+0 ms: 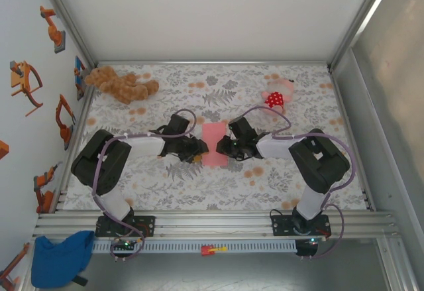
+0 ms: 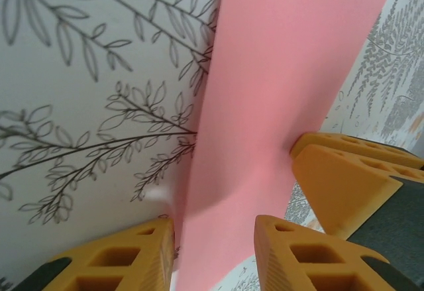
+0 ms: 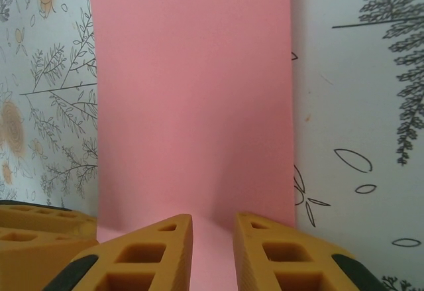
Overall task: Fold a paper plane with a square sheet of paper (pick it up from the middle)
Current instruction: Third fold the triangle at the center of the table.
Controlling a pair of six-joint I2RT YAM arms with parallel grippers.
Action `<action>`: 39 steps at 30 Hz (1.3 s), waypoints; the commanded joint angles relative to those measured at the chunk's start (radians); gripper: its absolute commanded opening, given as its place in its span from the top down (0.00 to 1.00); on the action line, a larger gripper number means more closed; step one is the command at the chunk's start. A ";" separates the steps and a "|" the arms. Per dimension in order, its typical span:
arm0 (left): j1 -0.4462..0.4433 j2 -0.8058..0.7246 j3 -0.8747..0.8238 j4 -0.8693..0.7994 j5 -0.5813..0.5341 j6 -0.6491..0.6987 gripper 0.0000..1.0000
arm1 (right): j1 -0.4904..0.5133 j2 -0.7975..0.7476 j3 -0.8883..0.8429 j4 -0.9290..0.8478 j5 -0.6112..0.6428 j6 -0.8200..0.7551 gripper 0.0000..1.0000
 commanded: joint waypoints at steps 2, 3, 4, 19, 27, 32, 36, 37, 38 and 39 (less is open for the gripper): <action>0.003 0.012 0.033 0.017 0.052 0.030 0.64 | -0.007 0.016 -0.028 -0.049 0.016 0.002 0.77; 0.007 0.012 0.034 0.021 0.054 0.032 0.64 | -0.007 0.015 -0.030 -0.049 0.017 0.002 0.77; 0.014 0.013 0.034 0.030 0.061 0.031 0.64 | -0.007 0.015 -0.031 -0.048 0.017 0.002 0.77; 0.094 0.092 0.080 0.054 0.152 0.043 0.76 | -0.009 0.008 -0.034 -0.023 0.009 0.001 0.78; 0.095 0.100 0.085 0.029 0.153 0.053 0.88 | -0.009 -0.017 -0.030 -0.012 0.012 -0.021 0.73; 0.095 0.097 0.082 0.026 0.153 0.052 0.96 | -0.009 -0.076 -0.032 0.014 0.028 -0.069 0.60; 0.094 0.085 0.081 0.030 0.152 0.034 1.00 | -0.008 -0.161 -0.026 0.015 0.065 -0.171 0.49; 0.095 0.081 0.081 0.031 0.152 0.028 1.00 | -0.008 -0.182 -0.029 0.017 0.072 -0.204 0.46; 0.094 0.076 0.081 0.030 0.151 0.023 1.00 | -0.008 -0.204 -0.034 0.018 0.075 -0.241 0.44; 0.093 0.071 0.082 0.030 0.152 0.016 1.00 | -0.007 -0.226 -0.038 0.015 0.084 -0.283 0.41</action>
